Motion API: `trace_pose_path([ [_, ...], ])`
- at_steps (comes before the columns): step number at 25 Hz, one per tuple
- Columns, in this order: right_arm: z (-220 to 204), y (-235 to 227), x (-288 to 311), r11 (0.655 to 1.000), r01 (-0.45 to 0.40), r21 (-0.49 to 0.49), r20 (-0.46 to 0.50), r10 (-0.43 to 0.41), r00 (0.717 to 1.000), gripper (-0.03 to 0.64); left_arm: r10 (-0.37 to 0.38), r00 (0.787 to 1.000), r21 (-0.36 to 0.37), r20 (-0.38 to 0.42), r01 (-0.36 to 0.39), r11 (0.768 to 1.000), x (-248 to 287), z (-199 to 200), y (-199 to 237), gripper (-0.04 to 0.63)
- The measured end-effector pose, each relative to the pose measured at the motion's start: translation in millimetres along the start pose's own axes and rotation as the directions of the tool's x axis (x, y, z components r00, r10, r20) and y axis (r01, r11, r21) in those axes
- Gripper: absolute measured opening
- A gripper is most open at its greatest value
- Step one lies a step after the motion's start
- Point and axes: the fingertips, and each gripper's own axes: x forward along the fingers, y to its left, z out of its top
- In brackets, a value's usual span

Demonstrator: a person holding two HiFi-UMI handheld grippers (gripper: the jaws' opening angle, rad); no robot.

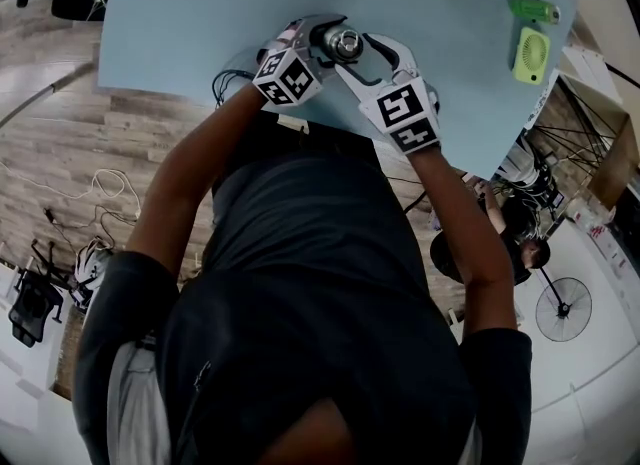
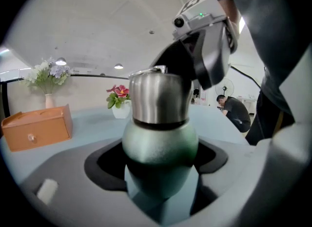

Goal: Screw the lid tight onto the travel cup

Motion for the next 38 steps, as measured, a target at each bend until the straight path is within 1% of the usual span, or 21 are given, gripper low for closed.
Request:
trace_pose_path([
  [2, -0.4, -0.4, -9.2, 0.981, -0.097, -0.169, -0.053, 0.089, 0.995, 0.247, -0.001, 1.0, 0.0, 0.0, 0.001, 1.0, 1.8, 3.0, -0.5, 0.43],
  [4, -2.3, -0.7, -12.6, 0.915, -0.196, -0.354, -0.135, 0.157, 0.978, 0.247, -0.001, 1.0, 0.0, -0.001, 0.001, 1.0, 2.1, 3.4, -0.5, 0.43],
  [6, -1.1, 0.8, -10.2, 0.799, -0.291, -0.526, -0.227, 0.198, 0.954, 0.247, 0.0, 1.0, -0.001, -0.001, 0.0, 1.0, 1.1, 1.6, 0.0, 0.43],
  [8, -1.6, 5.2, -6.3, 0.653, -0.388, -0.651, -0.324, 0.223, 0.919, 0.247, 0.0, 1.0, -0.001, 0.0, 0.0, 1.0, 0.6, 0.8, 0.1, 0.43],
  [11, -7.5, 10.5, -1.6, 0.431, -0.502, -0.75, -0.455, 0.216, 0.864, 0.249, 0.0, 1.0, -0.001, 0.0, 0.0, 1.0, 1.0, 2.2, -0.2, 0.43],
  [13, -11.4, 11.9, 1.3, 0.317, -0.549, -0.773, -0.513, 0.196, 0.836, 0.249, 0.0, 1.0, 0.0, 0.0, 0.0, 1.0, 1.1, 2.7, -0.1, 0.43],
  [15, -16.0, 10.4, 4.7, 0.236, -0.574, -0.784, -0.549, 0.166, 0.819, 0.248, 0.0, 1.0, 0.0, 0.0, 0.0, 1.0, 0.8, 2.6, 0.1, 0.43],
  [16, -17.5, 8.9, 6.6, 0.207, -0.576, -0.791, -0.556, 0.152, 0.818, 0.247, 0.0, 1.0, 0.0, 0.0, 0.0, 1.0, 0.8, 2.7, 0.2, 0.43],
  [18, -16.9, 7.0, 9.4, 0.185, -0.564, -0.805, -0.545, 0.143, 0.826, 0.244, -0.001, 1.0, 0.0, 0.001, 0.001, 1.0, 1.0, 3.0, 0.3, 0.43],
  [19, -16.0, 6.9, 9.7, 0.197, -0.557, -0.806, -0.537, 0.151, 0.83, 0.242, -0.001, 1.0, 0.0, 0.001, 0.001, 1.0, 1.2, 3.2, 0.2, 0.43],
  [20, -15.0, 7.4, 9.3, 0.229, -0.552, -0.802, -0.527, 0.166, 0.834, 0.239, -0.001, 1.0, 0.001, 0.001, 0.001, 1.0, 1.4, 3.4, 0.1, 0.43],
  [21, -13.7, 8.2, 8.8, 0.278, -0.545, -0.791, -0.513, 0.185, 0.838, 0.237, -0.001, 1.0, 0.001, 0.001, 0.001, 1.0, 1.4, 3.4, 0.1, 0.43],
  [23, -11.4, 8.7, 8.8, 0.411, -0.52, -0.749, -0.475, 0.214, 0.854, 0.235, 0.0, 1.0, 0.002, 0.0, 0.0, 1.0, 1.0, 3.4, 0.2, 0.43],
  [26, -10.1, 7.5, 9.8, 0.64, -0.427, -0.638, -0.379, 0.222, 0.899, 0.236, 0.001, 1.0, 0.003, 0.0, -0.001, 1.0, 0.5, 3.2, -0.7, 0.43],
  [28, -8.9, 5.5, 10.3, 0.801, -0.316, -0.508, -0.278, 0.195, 0.941, 0.235, 0.002, 1.0, 0.003, -0.002, -0.002, 1.0, 0.3, 3.0, -1.0, 0.43],
  [30, -6.8, 2.2, 10.3, 0.926, -0.174, -0.334, -0.166, 0.124, 0.978, 0.235, 0.003, 1.0, 0.004, -0.002, -0.003, 1.0, 0.5, 3.1, -0.6, 0.43],
  [31, -5.9, 0.6, 10.0, 0.963, -0.098, -0.25, -0.117, 0.07, 0.991, 0.235, 0.004, 1.0, 0.004, -0.002, -0.004, 1.0, 0.5, 3.3, -0.4, 0.43],
  [32, -5.4, -0.6, 9.5, 0.984, -0.025, -0.178, -0.077, 0.011, 0.997, 0.235, 0.003, 1.0, 0.005, -0.002, -0.003, 1.0, 0.4, 3.4, -0.5, 0.43],
  [34, -4.6, -1.1, 8.9, 0.993, 0.085, -0.078, -0.03, -0.087, 0.996, 0.235, 0.0, 1.0, 0.008, -0.003, 0.0, 1.0, 0.1, 3.4, -1.2, 0.43],
  [36, -4.5, -0.3, 9.0, 0.991, 0.131, -0.028, -0.018, -0.132, 0.991, 0.235, -0.004, 1.0, 0.013, -0.007, 0.004, 1.0, 0.0, 2.9, -2.0, 0.43],
  [38, -5.0, -0.3, 9.3, 0.99, 0.137, -0.017, -0.019, -0.137, 0.99, 0.235, -0.007, 1.0, 0.015, -0.009, 0.007, 1.0, 0.0, 2.6, -2.1, 0.43],
])
